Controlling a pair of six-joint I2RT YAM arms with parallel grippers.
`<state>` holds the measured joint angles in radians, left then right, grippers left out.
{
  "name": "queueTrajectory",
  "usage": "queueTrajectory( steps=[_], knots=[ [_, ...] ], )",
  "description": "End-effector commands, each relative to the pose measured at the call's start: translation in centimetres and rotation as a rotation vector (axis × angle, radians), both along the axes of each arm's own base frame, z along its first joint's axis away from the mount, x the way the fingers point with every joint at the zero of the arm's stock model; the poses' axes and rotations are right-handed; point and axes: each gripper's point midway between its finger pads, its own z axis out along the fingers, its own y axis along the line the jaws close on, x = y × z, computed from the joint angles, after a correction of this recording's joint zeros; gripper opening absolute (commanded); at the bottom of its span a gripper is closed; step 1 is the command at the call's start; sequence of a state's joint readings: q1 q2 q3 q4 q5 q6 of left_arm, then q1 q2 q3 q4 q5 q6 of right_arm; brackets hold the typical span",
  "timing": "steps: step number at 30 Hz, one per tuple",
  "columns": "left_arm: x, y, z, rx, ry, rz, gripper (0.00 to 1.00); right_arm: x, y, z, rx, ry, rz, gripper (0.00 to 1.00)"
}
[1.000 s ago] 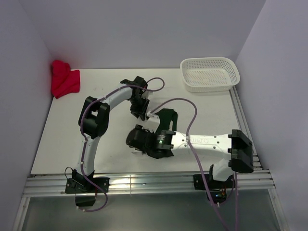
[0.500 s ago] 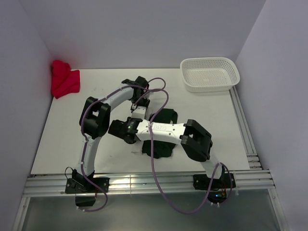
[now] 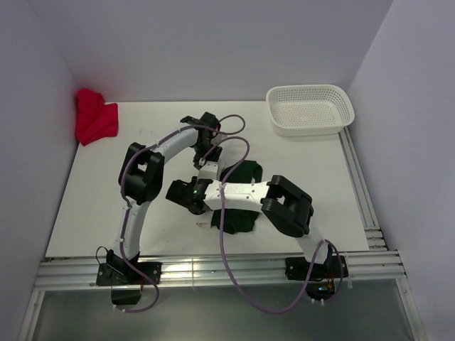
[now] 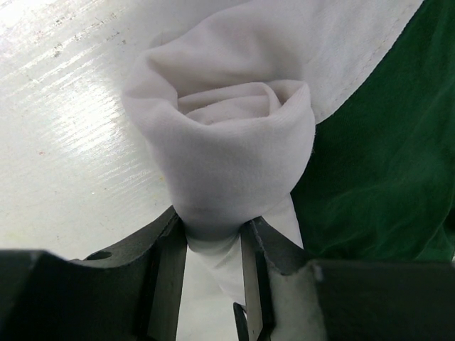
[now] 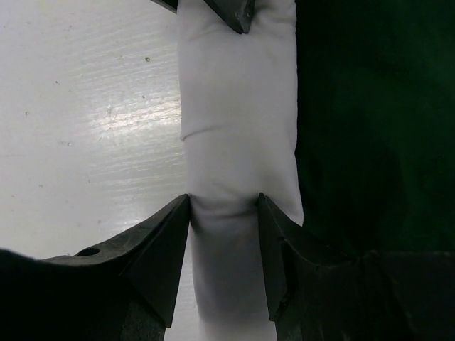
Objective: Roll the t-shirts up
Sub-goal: Roll the tshirt
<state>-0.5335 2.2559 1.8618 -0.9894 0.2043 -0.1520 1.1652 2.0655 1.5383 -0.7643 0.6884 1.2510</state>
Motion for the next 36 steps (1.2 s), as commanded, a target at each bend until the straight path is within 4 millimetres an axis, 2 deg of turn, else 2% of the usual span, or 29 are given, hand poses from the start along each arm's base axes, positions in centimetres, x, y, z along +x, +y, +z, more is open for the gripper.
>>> queueTrajectory(
  steps=[1, 4, 9, 13, 22, 25, 27, 28, 29, 30, 31, 32, 33, 36],
  knots=[
    [2.4, 1.7, -3.9, 0.119, -0.068, -0.001, 0.37, -0.6, 0.0, -1.0, 0.033, 0.011, -0.009, 0.51],
    [2.3, 1.7, -4.0, 0.12, -0.058, -0.004, 0.38, -1.0, -0.2, -1.5, 0.025, 0.023, -0.014, 0.51],
    [2.7, 1.5, -3.6, 0.11, -0.061, -0.013, 0.47, -2.0, -0.7, -2.5, 0.009, 0.056, -0.016, 0.51],
    [3.4, 1.2, -2.6, 0.078, -0.058, -0.025, 0.56, -2.9, -1.3, -3.1, -0.004, 0.076, -0.015, 0.51],
    [4.4, 0.8, -0.7, -0.01, -0.042, -0.038, 0.67, -3.8, -1.8, -3.3, -0.017, 0.104, -0.006, 0.52],
    [5.1, 0.7, 0.8, -0.07, -0.042, -0.037, 0.73, -4.2, -2.2, -4.0, -0.002, 0.116, -0.006, 0.53],
    [5.7, 0.6, 2.3, -0.119, -0.057, -0.035, 0.77, -4.1, -1.5, -3.7, 0.059, 0.109, -0.003, 0.53],
    [5.9, 0.6, 3.1, -0.159, -0.052, -0.03, 0.79, -4.5, -2.1, -4.3, 0.06, 0.124, -0.002, 0.53],
    [6.4, 0.5, 4.3, -0.19, -0.072, -0.032, 0.81, -4.2, -1.4, -3.8, 0.114, 0.109, -0.001, 0.53],
    [6.6, 1.0, 4.8, -0.206, -0.067, -0.026, 0.82, -4.2, -1.4, -3.9, 0.131, 0.109, 0.0, 0.52],
    [6.6, 0.6, 5.8, -0.25, -0.068, -0.033, 0.82, -4.5, -2.0, -4.4, 0.131, 0.115, 0.001, 0.52],
    [6.7, 0.7, 6.7, -0.275, -0.074, -0.033, 0.83, -4.3, -1.3, -4.3, 0.176, 0.112, 0.009, 0.51],
    [6.9, 1.1, 7.3, -0.296, -0.077, -0.026, 0.83, -4.4, -1.8, -4.4, 0.189, 0.112, 0.01, 0.5],
    [6.4, 1.2, 9.0, -0.38, -0.067, -0.029, 0.84, -4.1, -0.2, -3.2, 0.331, 0.09, 0.038, 0.48]
  ],
)
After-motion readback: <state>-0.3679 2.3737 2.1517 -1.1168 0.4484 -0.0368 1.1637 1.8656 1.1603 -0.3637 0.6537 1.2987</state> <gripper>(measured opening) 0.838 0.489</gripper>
